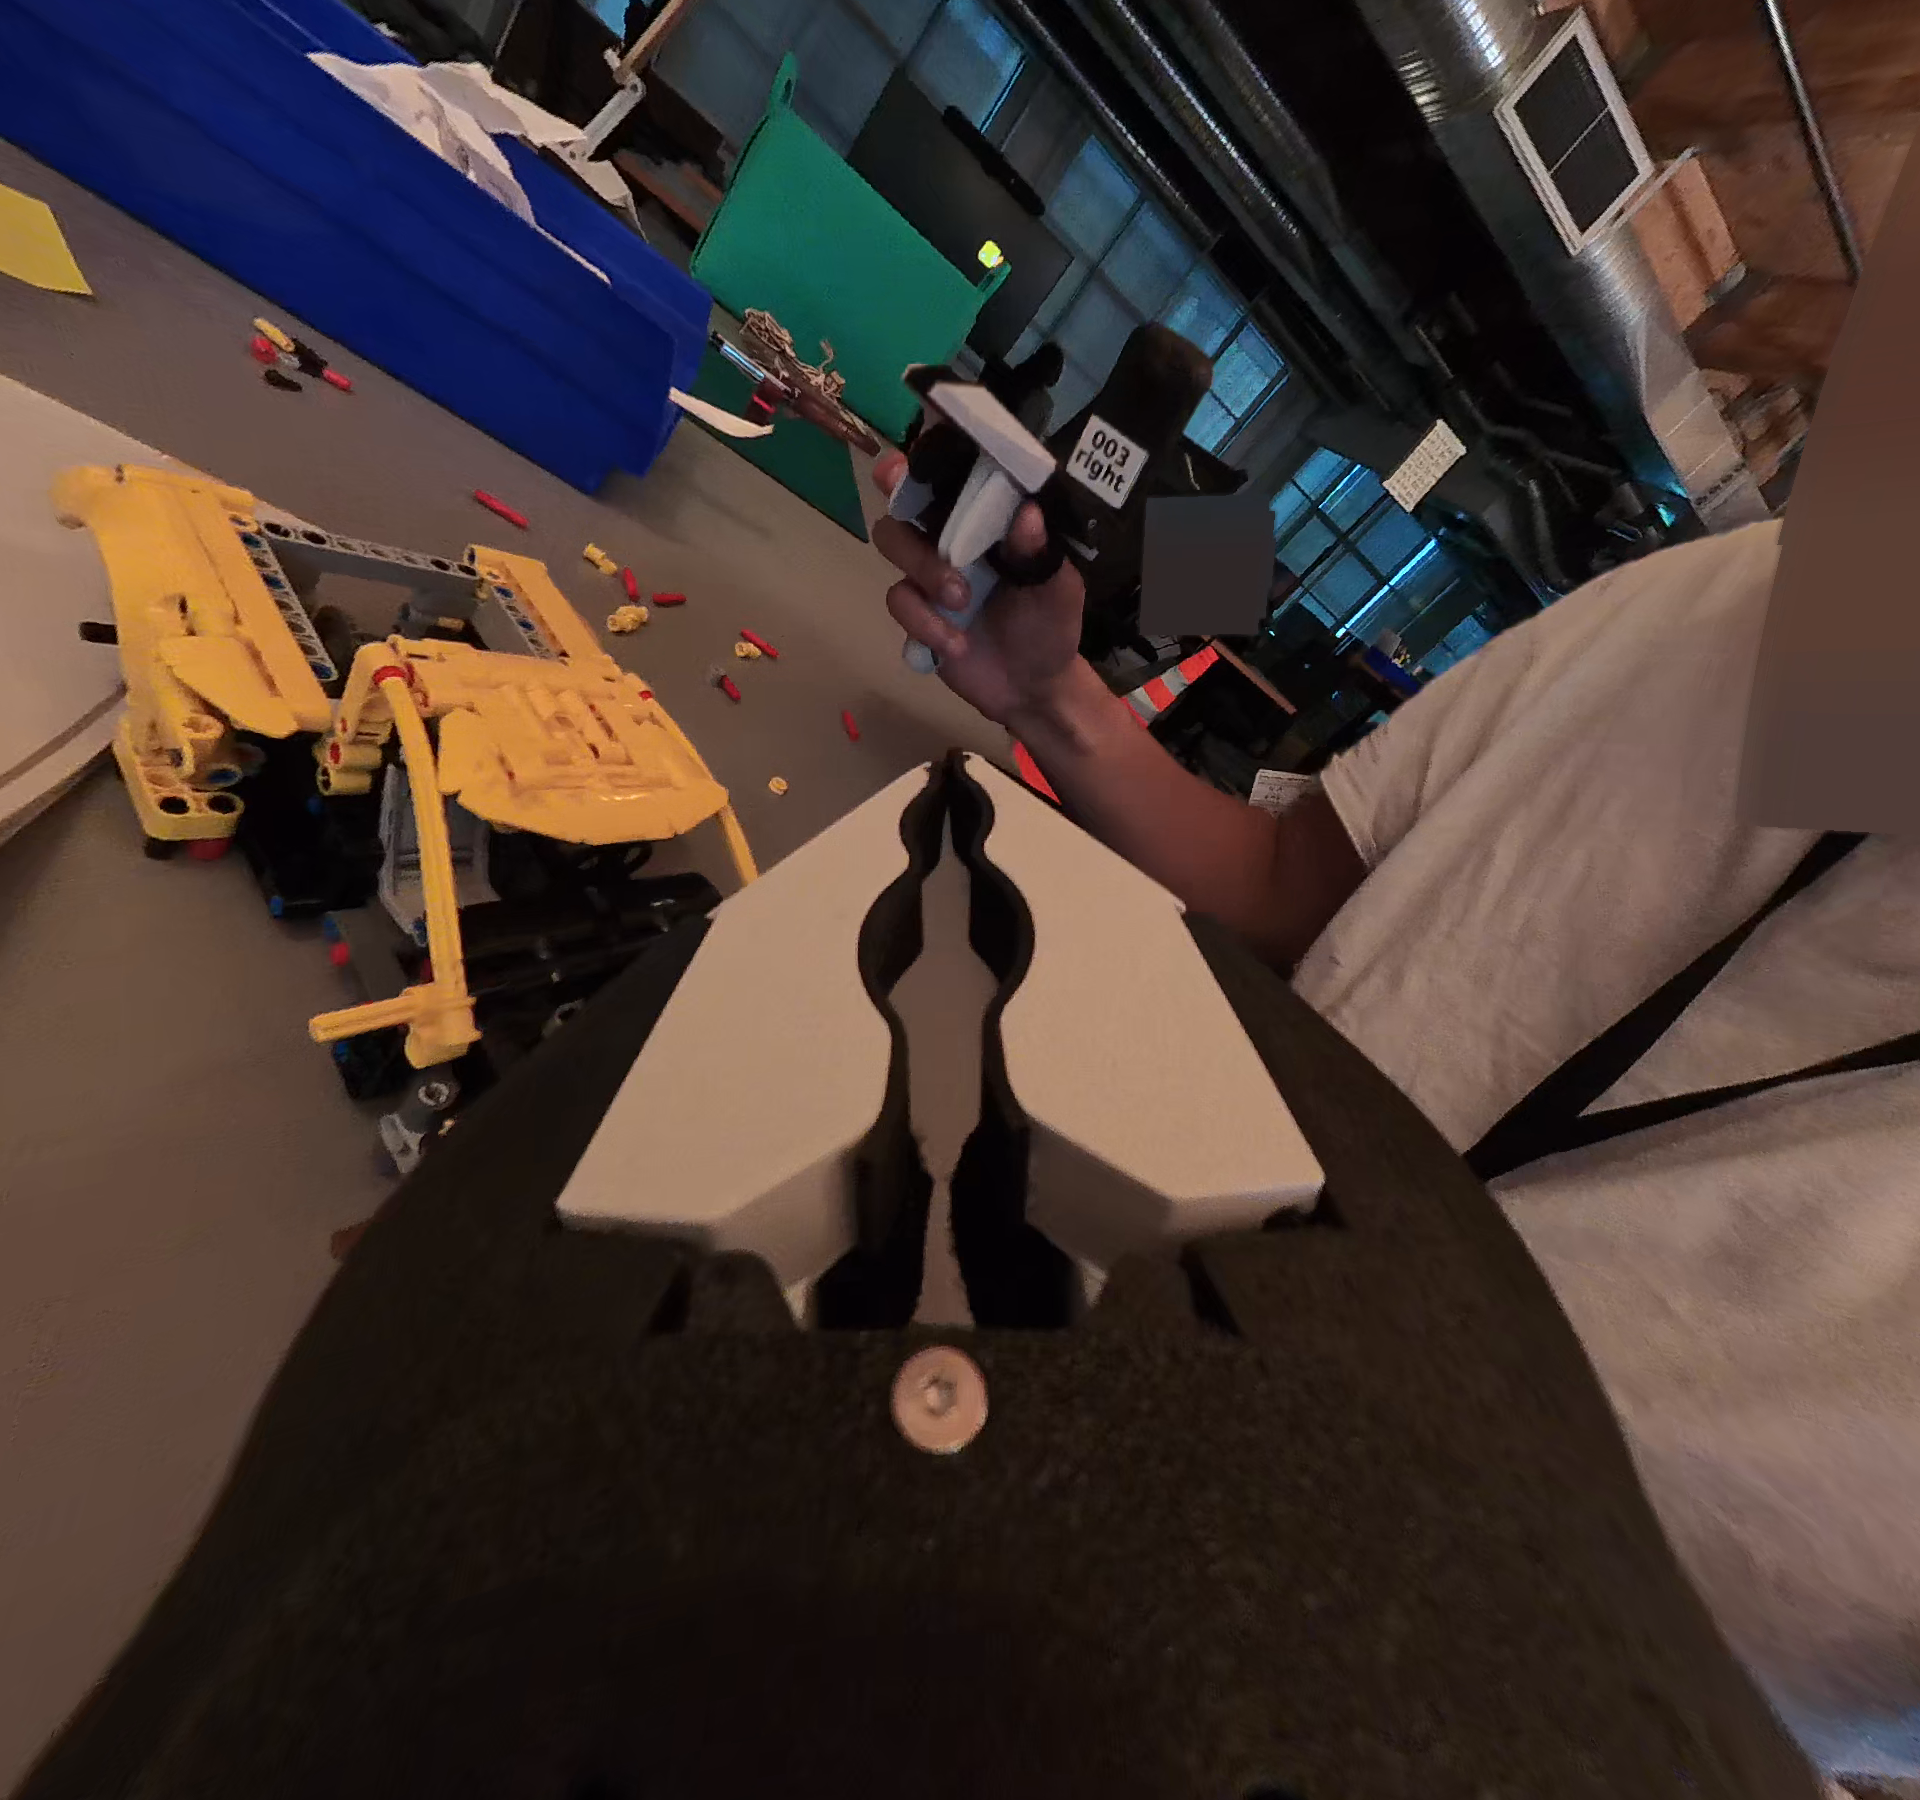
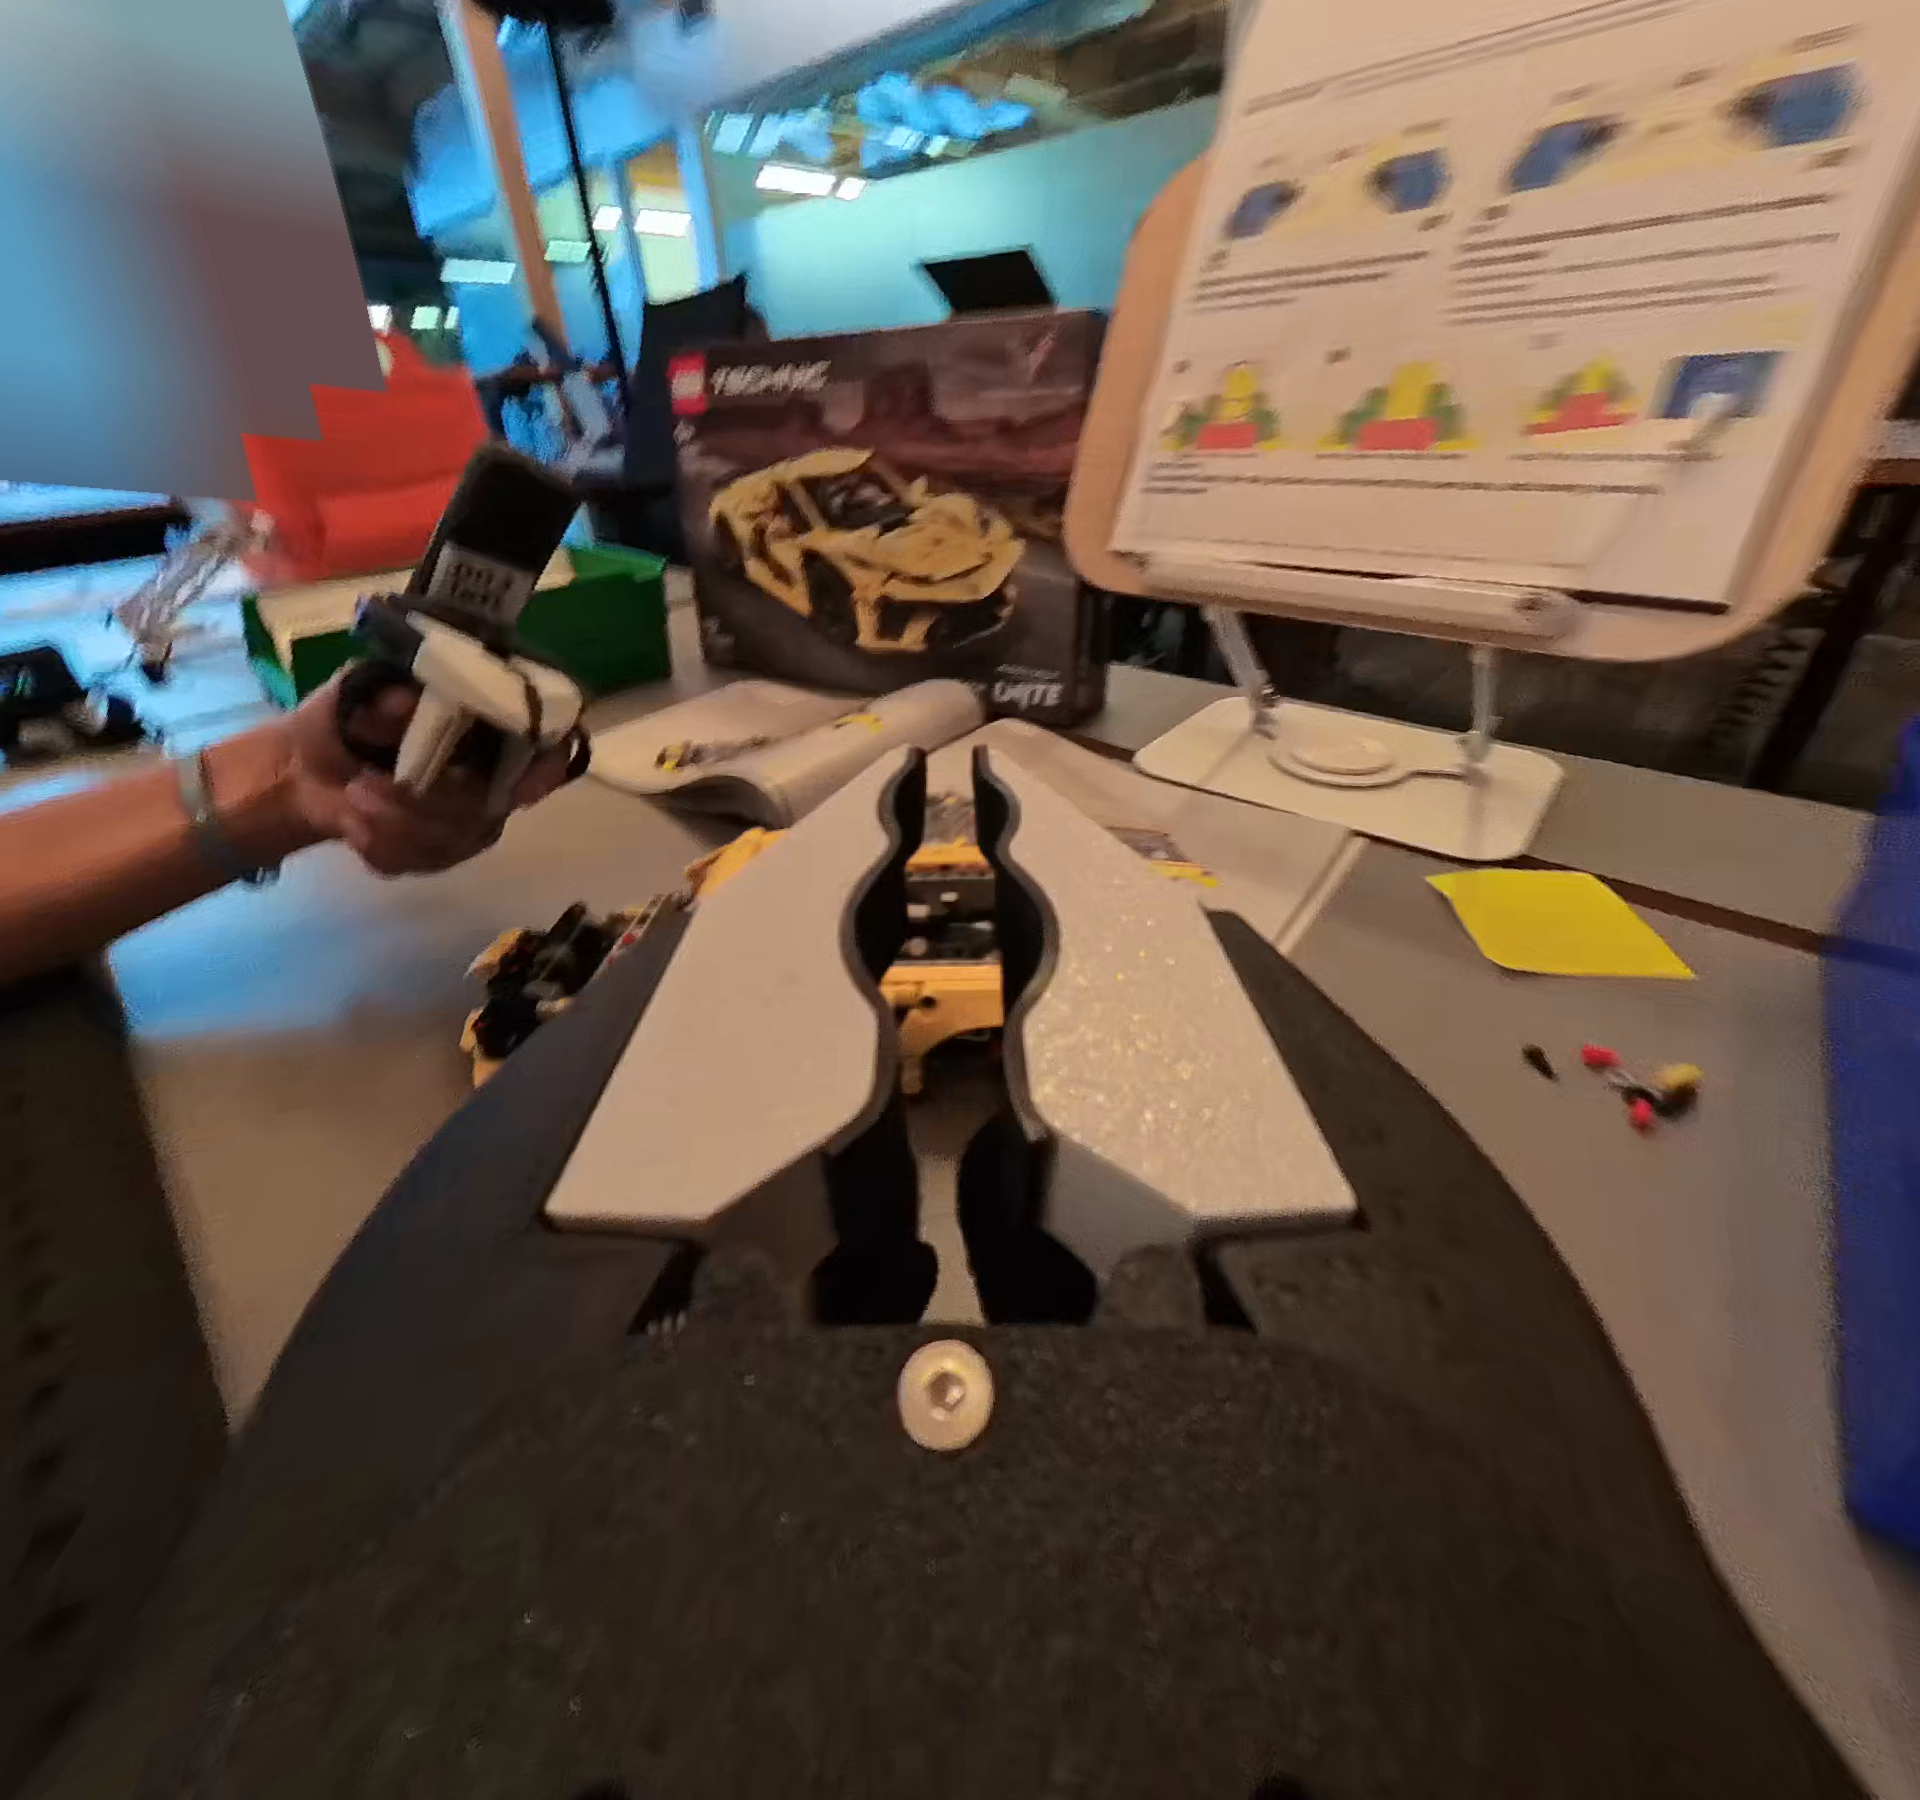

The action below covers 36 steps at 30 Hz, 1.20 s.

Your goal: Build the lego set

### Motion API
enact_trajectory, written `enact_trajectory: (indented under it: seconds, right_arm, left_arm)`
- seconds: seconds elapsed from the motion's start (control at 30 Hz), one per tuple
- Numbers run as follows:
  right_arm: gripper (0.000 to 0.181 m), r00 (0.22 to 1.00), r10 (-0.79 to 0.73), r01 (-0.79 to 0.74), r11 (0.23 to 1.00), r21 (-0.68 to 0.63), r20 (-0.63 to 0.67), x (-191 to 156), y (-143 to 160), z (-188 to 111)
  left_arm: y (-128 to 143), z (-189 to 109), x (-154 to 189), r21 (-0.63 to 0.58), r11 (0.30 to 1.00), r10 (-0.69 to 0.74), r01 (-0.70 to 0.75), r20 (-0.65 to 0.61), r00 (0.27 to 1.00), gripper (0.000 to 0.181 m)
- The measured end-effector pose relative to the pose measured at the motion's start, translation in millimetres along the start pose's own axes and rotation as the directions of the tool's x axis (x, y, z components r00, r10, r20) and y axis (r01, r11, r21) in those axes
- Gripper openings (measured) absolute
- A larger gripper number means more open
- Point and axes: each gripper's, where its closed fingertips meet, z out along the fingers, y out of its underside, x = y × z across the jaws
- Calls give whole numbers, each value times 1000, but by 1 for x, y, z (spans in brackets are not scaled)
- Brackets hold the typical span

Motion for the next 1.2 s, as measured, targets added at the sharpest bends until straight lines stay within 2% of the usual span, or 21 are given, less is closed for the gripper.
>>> enact_trajectory:
  seconds: [0.07, 0.13, 0.2, 0.27, 0.33, 0.37, 0.43, 0.5, 0.7, 0.77, 1.0, 1.1, 1.2]
  right_arm:
    - [7, 997, 59, -56, 997, 56, -54, 20, -1, -17]
    - [9, 992, 102, -101, 995, 19, -75, 28, 5, -29]
    - [13, 994, 100, -102, 994, -45, -32, 14, 3, -47]
    - [7, 998, 29, -14, 973, -231, 61, -20, 20, -71]
    - [11, 987, 13, 68, 864, -499, 157, -60, 63, -105]
    - [14, 984, 15, 93, 801, -591, 175, -75, 83, -121]
    - [17, 984, -30, 147, 700, -699, 177, -93, 115, -147]
    - [18, 981, -92, 191, 629, -753, 172, -98, 135, -162]
    - [14, 981, -63, 178, 654, -735, 182, -99, 143, -158]
    - [7, 978, -76, 198, 643, -740, 196, -96, 144, -160]
    - [7, 955, -165, 296, 613, -732, 248, -95, 141, -156]
    - [7, 913, -333, 401, 624, -671, 236, -92, 118, -129]
    - [6, 840, -522, 506, 654, -563, 149, -92, 88, -81]
  left_arm:
    - [1, 2, -4, -1, 1000, -13, 13, 11, 1000, 0]
    - [-1, 2, -6, 7, 1000, -14, 14, 25, 1000, 0]
    - [-3, 1, -6, 23, 1000, -16, 15, 33, 999, 0]
    - [-6, -1, -9, 33, 999, -13, 11, 54, 998, 0]
    - [-8, -2, -12, 47, 999, -17, 13, 76, 997, 1]
    - [-8, -2, -13, 51, 999, -21, 17, 77, 997, 1]
    - [-10, -2, -15, 64, 998, -28, 22, 88, 996, 2]
    - [-9, 0, -17, 61, 998, -34, 28, 96, 995, 6]
    - [1, 8, -21, 15, 1000, -23, 21, 132, 991, 15]
    - [2, 9, -20, 3, 1000, -12, 12, 138, 990, 15]
    - [6, 16, -15, -43, 999, 24, -17, 171, 985, 16]
    - [16, 35, -9, -114, 992, 81, -59, 200, 976, 26]
    - [25, 62, 5, -140, 988, 88, -65, 166, 982, 28]
